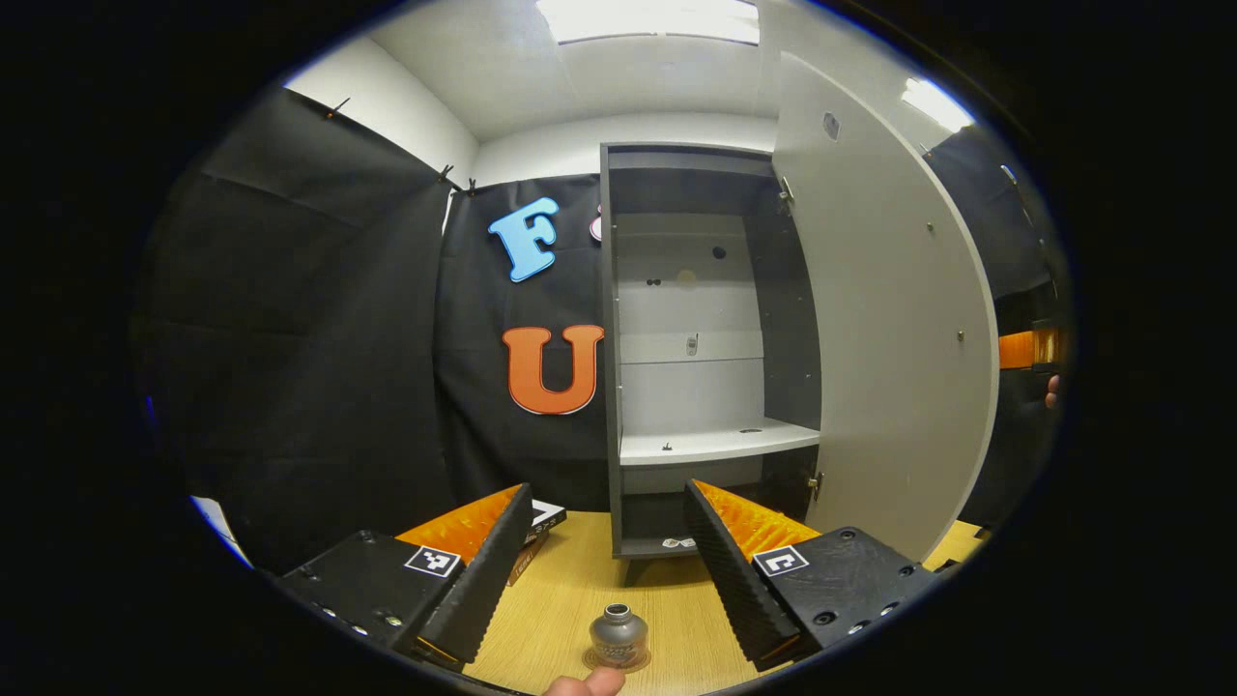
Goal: Open the cabinet door with the right hand, grasp the bottle in the cabinet with the left hand and place it on the coaster, then close the cabinet door with the right hand.
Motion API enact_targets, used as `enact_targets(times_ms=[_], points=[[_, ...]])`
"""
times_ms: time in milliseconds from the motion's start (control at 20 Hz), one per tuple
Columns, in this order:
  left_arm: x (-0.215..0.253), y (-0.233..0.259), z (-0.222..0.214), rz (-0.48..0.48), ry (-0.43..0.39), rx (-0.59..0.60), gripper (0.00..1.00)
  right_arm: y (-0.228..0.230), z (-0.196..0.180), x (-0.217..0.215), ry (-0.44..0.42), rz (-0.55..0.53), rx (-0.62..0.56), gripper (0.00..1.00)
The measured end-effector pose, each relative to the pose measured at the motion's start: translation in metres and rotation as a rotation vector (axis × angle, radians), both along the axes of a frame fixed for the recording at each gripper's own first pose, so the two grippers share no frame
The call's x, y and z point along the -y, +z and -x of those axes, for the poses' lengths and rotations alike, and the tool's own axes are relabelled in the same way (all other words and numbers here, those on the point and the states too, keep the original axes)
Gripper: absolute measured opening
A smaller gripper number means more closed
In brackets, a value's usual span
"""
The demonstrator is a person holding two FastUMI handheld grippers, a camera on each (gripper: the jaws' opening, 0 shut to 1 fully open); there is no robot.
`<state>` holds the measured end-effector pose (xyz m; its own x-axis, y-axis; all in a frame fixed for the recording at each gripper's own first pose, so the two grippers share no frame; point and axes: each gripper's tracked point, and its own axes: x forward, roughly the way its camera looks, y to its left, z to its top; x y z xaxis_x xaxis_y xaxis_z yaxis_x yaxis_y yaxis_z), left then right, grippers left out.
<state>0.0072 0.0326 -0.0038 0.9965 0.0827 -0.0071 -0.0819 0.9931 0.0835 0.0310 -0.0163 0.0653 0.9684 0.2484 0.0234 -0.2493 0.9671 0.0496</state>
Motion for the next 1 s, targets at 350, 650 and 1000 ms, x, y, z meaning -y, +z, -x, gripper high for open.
enact_targets(times_ms=[350, 650, 1000], points=[[-0.012, -0.006, 0.002, 0.013, 0.012, -0.014, 0.94, 0.003, -0.026, -0.051, 0.070, -0.001, -0.007, 0.71], [-0.037, -0.008, 0.007, 0.025, 0.057, -0.014, 0.94, 0.002, -0.051, -0.115, 0.173, 0.004, -0.013, 0.69], [-0.066, -0.008, 0.011, 0.036, 0.116, -0.013, 0.94, 0.015, -0.100, -0.166, 0.194, -0.049, 0.001, 0.70]])
